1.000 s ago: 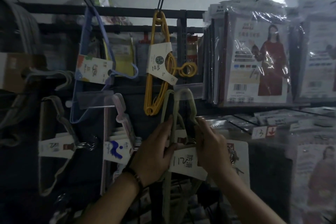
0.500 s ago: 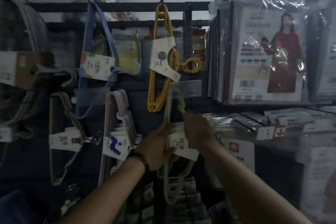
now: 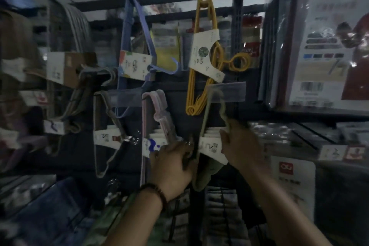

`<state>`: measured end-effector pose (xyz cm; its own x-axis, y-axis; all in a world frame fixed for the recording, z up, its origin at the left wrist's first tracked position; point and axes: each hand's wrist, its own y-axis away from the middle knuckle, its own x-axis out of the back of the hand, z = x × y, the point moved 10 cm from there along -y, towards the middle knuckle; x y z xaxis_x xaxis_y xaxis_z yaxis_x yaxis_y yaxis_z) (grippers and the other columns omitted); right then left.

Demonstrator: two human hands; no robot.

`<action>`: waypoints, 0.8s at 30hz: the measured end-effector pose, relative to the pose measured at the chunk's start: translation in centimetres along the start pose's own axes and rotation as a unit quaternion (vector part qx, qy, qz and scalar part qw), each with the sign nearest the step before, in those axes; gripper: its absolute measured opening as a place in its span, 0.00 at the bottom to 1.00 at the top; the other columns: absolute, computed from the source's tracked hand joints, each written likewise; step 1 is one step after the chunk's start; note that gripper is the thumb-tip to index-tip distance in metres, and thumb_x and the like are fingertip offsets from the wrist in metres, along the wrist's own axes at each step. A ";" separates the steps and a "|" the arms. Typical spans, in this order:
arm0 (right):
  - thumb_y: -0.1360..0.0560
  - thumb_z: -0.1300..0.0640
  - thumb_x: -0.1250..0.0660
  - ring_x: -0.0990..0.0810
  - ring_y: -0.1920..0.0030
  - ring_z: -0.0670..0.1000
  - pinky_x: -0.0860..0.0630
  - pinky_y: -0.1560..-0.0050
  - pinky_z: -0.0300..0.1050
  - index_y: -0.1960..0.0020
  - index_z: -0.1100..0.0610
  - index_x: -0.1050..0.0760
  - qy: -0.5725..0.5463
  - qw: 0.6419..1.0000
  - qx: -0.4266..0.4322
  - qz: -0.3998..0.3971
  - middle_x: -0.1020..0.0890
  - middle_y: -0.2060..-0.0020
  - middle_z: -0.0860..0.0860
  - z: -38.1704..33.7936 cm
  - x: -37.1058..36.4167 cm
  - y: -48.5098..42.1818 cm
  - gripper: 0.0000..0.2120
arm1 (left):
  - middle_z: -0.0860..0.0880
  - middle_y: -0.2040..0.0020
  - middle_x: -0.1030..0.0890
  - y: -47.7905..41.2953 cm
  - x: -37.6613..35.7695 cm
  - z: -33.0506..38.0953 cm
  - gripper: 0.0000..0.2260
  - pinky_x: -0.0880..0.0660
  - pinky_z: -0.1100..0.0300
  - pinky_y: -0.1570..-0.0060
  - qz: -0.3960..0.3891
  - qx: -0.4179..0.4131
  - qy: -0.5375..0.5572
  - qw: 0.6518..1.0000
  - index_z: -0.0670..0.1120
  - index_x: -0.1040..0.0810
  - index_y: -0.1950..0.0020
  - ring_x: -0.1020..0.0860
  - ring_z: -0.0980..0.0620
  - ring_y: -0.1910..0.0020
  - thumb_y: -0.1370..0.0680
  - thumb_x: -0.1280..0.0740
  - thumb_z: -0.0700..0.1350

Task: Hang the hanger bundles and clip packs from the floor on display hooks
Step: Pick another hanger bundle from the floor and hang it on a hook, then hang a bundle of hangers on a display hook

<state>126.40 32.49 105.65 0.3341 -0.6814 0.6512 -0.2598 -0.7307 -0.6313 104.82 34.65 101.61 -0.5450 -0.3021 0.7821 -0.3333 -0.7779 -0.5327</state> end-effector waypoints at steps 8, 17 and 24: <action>0.20 0.44 0.39 0.18 0.60 0.46 0.21 0.58 0.49 0.52 0.44 0.22 -0.103 0.965 0.116 -0.212 0.17 0.62 0.42 -12.3 -8.0 15.9 0.08 | 0.57 0.53 0.16 22.2 -3.2 -13.8 0.09 0.18 0.55 0.49 -0.186 0.207 0.126 0.952 0.63 0.19 0.50 0.17 0.54 0.52 0.28 0.36 0.55; 0.14 0.50 0.39 0.20 0.58 0.57 0.24 0.56 0.55 0.52 0.51 0.23 -0.127 0.807 0.179 -0.548 0.20 0.60 0.52 -32.9 -28.2 44.4 0.11 | 0.54 0.52 0.18 53.6 4.2 -30.9 0.10 0.18 0.51 0.49 -0.291 0.397 0.088 0.866 0.57 0.23 0.51 0.19 0.49 0.54 0.19 0.38 0.61; 0.18 0.48 0.33 0.18 0.60 0.41 0.19 0.55 0.47 0.59 0.40 0.23 -0.173 0.693 0.221 -0.664 0.17 0.63 0.43 -49.0 -35.5 63.4 0.11 | 0.56 0.47 0.16 74.0 16.2 -41.3 0.14 0.18 0.51 0.47 -0.206 0.556 0.075 0.802 0.58 0.21 0.44 0.17 0.51 0.49 0.19 0.39 0.64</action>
<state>53.62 8.35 63.15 0.2300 0.6863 0.6900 0.7631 -0.5671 0.3098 39.59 -5.01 61.49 -0.6787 0.1122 0.7258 0.3373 -0.8303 0.4437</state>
